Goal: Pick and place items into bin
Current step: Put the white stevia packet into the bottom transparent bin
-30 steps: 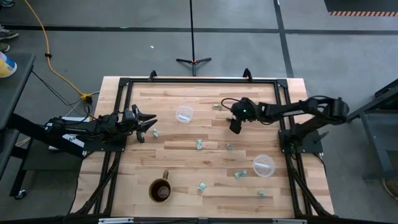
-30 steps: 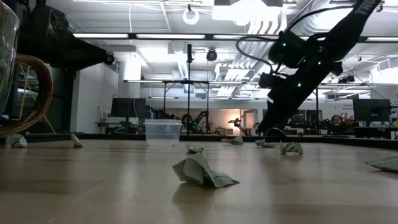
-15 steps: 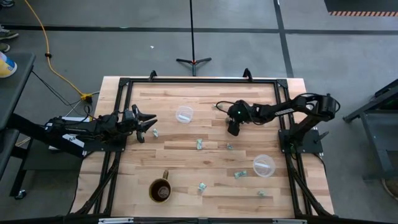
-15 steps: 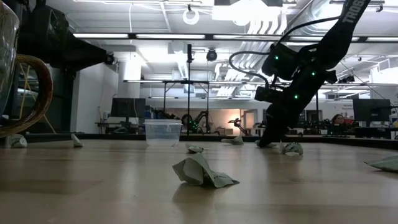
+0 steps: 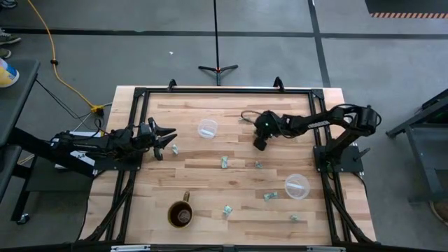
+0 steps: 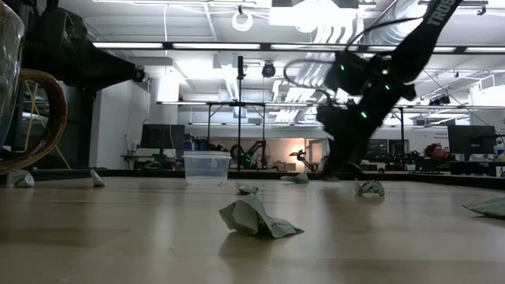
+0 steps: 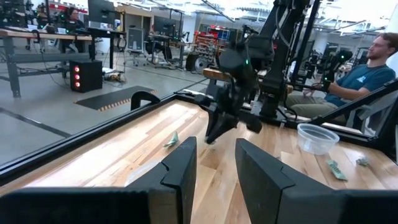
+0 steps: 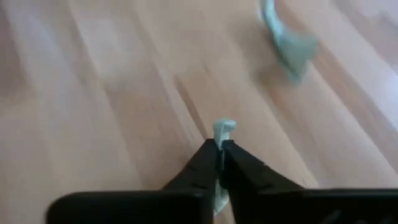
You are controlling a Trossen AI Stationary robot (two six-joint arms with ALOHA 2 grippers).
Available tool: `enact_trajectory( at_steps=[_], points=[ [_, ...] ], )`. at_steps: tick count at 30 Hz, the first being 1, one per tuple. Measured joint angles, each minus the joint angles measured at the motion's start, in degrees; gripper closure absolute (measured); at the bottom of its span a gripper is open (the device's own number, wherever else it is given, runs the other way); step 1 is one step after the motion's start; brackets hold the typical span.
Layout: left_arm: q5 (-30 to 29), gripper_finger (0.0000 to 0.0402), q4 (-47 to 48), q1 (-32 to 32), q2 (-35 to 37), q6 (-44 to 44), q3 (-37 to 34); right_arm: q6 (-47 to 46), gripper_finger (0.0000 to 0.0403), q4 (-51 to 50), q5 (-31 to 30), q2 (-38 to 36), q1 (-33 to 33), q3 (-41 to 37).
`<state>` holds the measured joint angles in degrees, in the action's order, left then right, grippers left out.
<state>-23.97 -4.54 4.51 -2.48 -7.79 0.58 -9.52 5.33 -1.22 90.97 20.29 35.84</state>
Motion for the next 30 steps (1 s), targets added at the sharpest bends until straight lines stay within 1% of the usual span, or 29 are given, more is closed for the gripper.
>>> enact_trajectory(
  at_steps=[1,4,8,10,14,19,22,25,27,30],
  points=[
    [0.0,0.0254,0.0,0.0,0.0,0.0,0.0,-1.7,0.0395,0.1,1.5,-0.3,-0.1,1.2],
    [-0.1,0.0254,0.0,0.0,0.0,0.0,0.0,-4.3,0.0388,-2.3,6.2,-1.4,-1.3,4.5],
    [-0.2,0.0254,0.0,0.0,0.0,0.0,0.0,-6.8,0.0399,-14.0,7.4,-3.1,-4.8,10.0],
    [-0.2,0.0254,0.0,0.0,0.0,0.0,0.0,-8.8,0.0398,-22.5,6.9,-4.0,-7.2,13.1],
    [-0.2,0.0254,0.0,0.0,0.0,0.0,0.0,-15.6,0.04,-39.8,3.1,-5.5,-13.5,18.5],
    [-0.2,0.0254,0.0,0.0,0.0,0.0,0.0,-30.3,0.0401,-55.7,-1.7,-7.3,-23.6,22.2],
    [-0.2,0.0254,0.0,0.0,0.0,0.0,0.0,-39.5,0.0401,-59.1,-4.3,-9.0,-29.9,22.5],
    [-0.2,0.0254,0.0,0.0,0.0,0.0,0.0,-45.5,0.0402,-60.0,-5.3,-10.3,-35.8,22.5],
    [-0.2,0.0254,0.0,0.0,0.0,0.0,0.0,-47.3,0.0401,-60.0,-5.3,-10.7,-39.3,22.5],
    [-0.2,0.0254,0.0,0.0,0.0,0.0,0.0,-47.0,0.0402,-60.2,-3.1,-10.8,-44.5,22.5]
  ],
)
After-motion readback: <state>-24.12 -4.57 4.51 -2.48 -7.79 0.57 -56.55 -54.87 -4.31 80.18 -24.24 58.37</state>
